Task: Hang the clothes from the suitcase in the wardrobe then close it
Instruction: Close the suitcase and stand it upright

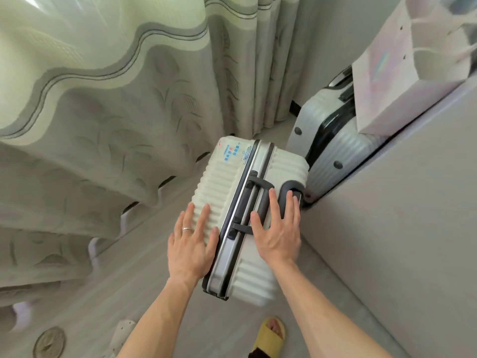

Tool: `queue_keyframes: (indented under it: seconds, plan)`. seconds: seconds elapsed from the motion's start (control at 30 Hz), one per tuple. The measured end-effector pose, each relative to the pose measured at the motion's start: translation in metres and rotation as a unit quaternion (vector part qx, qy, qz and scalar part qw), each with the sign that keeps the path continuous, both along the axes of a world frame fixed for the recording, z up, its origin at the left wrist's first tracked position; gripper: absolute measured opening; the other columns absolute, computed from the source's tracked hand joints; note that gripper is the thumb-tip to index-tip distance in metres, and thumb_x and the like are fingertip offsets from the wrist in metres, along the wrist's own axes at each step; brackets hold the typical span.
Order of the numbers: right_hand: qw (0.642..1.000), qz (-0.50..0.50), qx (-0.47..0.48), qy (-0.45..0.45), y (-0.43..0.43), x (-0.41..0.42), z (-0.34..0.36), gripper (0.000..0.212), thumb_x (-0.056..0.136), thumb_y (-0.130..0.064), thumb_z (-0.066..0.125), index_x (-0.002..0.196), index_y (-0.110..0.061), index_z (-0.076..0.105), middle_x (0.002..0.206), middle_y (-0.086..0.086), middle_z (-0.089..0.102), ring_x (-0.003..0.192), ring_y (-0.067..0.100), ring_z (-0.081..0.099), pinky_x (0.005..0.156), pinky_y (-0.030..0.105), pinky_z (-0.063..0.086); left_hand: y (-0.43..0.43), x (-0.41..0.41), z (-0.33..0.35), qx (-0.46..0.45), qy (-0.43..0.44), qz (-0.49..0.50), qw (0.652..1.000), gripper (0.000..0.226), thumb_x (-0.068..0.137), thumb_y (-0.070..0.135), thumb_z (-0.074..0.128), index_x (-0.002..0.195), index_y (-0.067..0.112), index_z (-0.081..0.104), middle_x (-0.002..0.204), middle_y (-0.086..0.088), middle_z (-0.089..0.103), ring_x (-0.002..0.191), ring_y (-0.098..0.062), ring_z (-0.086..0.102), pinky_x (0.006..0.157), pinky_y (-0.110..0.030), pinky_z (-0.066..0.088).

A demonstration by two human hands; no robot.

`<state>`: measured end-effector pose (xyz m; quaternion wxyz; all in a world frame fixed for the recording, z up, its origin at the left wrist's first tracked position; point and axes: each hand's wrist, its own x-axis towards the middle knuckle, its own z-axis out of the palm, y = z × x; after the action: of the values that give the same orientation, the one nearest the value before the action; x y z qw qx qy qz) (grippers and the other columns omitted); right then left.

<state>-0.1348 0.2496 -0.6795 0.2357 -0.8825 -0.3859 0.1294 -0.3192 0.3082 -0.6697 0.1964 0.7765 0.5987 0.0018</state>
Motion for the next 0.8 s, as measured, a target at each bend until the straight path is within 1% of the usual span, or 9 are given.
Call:
queue_keyframes:
  seconds: [0.1, 0.17, 0.33, 0.47, 0.53, 0.6, 0.63, 0.7, 0.8]
  plan:
    - [1.0, 0.0, -0.006, -0.027, 0.056, 0.023, -0.001, 0.069, 0.093, -0.066, 0.037, 0.155, -0.04, 0.024, 0.165, 0.004, 0.02, 0.153, 0.021, 0.01, 0.121, 0.045, 0.024, 0.055, 0.022, -0.002, -0.001, 0.0, 0.012, 1.0, 0.066, 0.089, 0.068, 0.012, 0.153, 0.054, 0.007, 0.167, 0.011, 0.003, 0.152, -0.016, 0.005, 0.119, -0.042, 0.025]
    - [0.999, 0.006, -0.012, -0.033, 0.095, 0.036, 0.0, 0.069, 0.093, -0.066, 0.038, 0.156, -0.04, 0.023, 0.165, 0.003, 0.019, 0.153, 0.021, 0.01, 0.12, 0.048, 0.024, 0.094, 0.035, -0.002, 0.002, 0.004, 0.009, 1.0, 0.067, 0.088, 0.068, 0.012, 0.153, 0.053, 0.008, 0.167, 0.01, 0.003, 0.151, -0.017, 0.006, 0.118, -0.042, 0.026]
    - [0.999, -0.02, -0.016, -0.031, 0.183, 0.065, 0.0, 0.069, 0.094, -0.065, 0.036, 0.156, -0.041, 0.02, 0.166, 0.001, 0.016, 0.153, 0.019, 0.006, 0.122, 0.048, 0.018, 0.196, 0.066, -0.002, -0.001, 0.011, -0.02, 1.0, 0.067, 0.088, 0.068, 0.011, 0.153, 0.054, 0.006, 0.167, 0.009, 0.003, 0.151, -0.02, 0.009, 0.12, -0.041, 0.021]
    - [0.996, -0.086, -0.008, -0.027, 0.236, 0.074, -0.001, 0.069, 0.092, -0.064, 0.041, 0.155, -0.04, 0.025, 0.165, 0.002, 0.019, 0.153, 0.019, 0.008, 0.121, 0.051, 0.019, 0.276, 0.087, -0.001, 0.012, 0.009, -0.093, 0.996, 0.066, 0.09, 0.066, 0.013, 0.154, 0.051, 0.008, 0.167, 0.005, 0.008, 0.152, -0.023, 0.013, 0.12, -0.042, 0.022]
    - [0.992, -0.12, -0.019, -0.023, 0.275, 0.081, 0.0, 0.069, 0.092, -0.063, 0.04, 0.155, -0.04, 0.024, 0.165, 0.002, 0.019, 0.153, 0.019, 0.006, 0.122, 0.051, 0.015, 0.325, 0.102, -0.002, -0.001, 0.015, -0.135, 0.991, 0.065, 0.092, 0.065, 0.013, 0.155, 0.05, 0.008, 0.167, 0.004, 0.007, 0.153, -0.023, 0.01, 0.122, -0.045, 0.016]
    - [0.991, -0.129, -0.028, -0.022, 0.294, 0.085, 0.003, 0.069, 0.092, -0.064, 0.038, 0.155, -0.041, 0.022, 0.165, 0.001, 0.017, 0.153, 0.019, 0.004, 0.123, 0.051, 0.012, 0.347, 0.108, -0.002, 0.022, 0.024, -0.162, 0.986, 0.064, 0.095, 0.061, 0.013, 0.157, 0.045, 0.008, 0.168, 0.002, 0.006, 0.154, -0.02, 0.003, 0.123, -0.046, 0.005]
    - [0.988, -0.15, -0.034, -0.018, 0.314, 0.089, 0.0, 0.069, 0.092, -0.064, 0.037, 0.156, -0.041, 0.02, 0.165, 0.001, 0.016, 0.153, 0.018, 0.003, 0.123, 0.051, 0.011, 0.375, 0.116, -0.005, 0.03, 0.026, -0.194, 0.98, 0.064, 0.097, 0.058, 0.014, 0.158, 0.041, 0.011, 0.168, 0.002, 0.007, 0.154, -0.018, 0.001, 0.123, -0.047, 0.003]
    - [0.986, -0.162, -0.033, -0.023, 0.328, 0.093, 0.002, 0.069, 0.093, -0.064, 0.038, 0.156, -0.041, 0.02, 0.165, 0.002, 0.016, 0.153, 0.019, 0.004, 0.123, 0.051, 0.01, 0.393, 0.125, -0.005, 0.076, 0.022, -0.239, 0.968, 0.061, 0.1, 0.051, 0.018, 0.158, 0.035, 0.02, 0.167, 0.003, 0.013, 0.154, -0.016, 0.005, 0.123, -0.049, 0.006]
    - [0.979, -0.2, -0.026, -0.027, 0.358, 0.114, 0.002, 0.069, 0.092, -0.062, 0.04, 0.155, -0.039, 0.024, 0.164, 0.003, 0.02, 0.153, 0.02, 0.007, 0.122, 0.053, 0.01, 0.44, 0.156, -0.005, 0.115, 0.006, -0.357, 0.927, 0.055, 0.1, 0.038, 0.027, 0.154, 0.033, 0.034, 0.163, -0.002, 0.028, 0.151, -0.024, 0.024, 0.119, -0.053, 0.017]
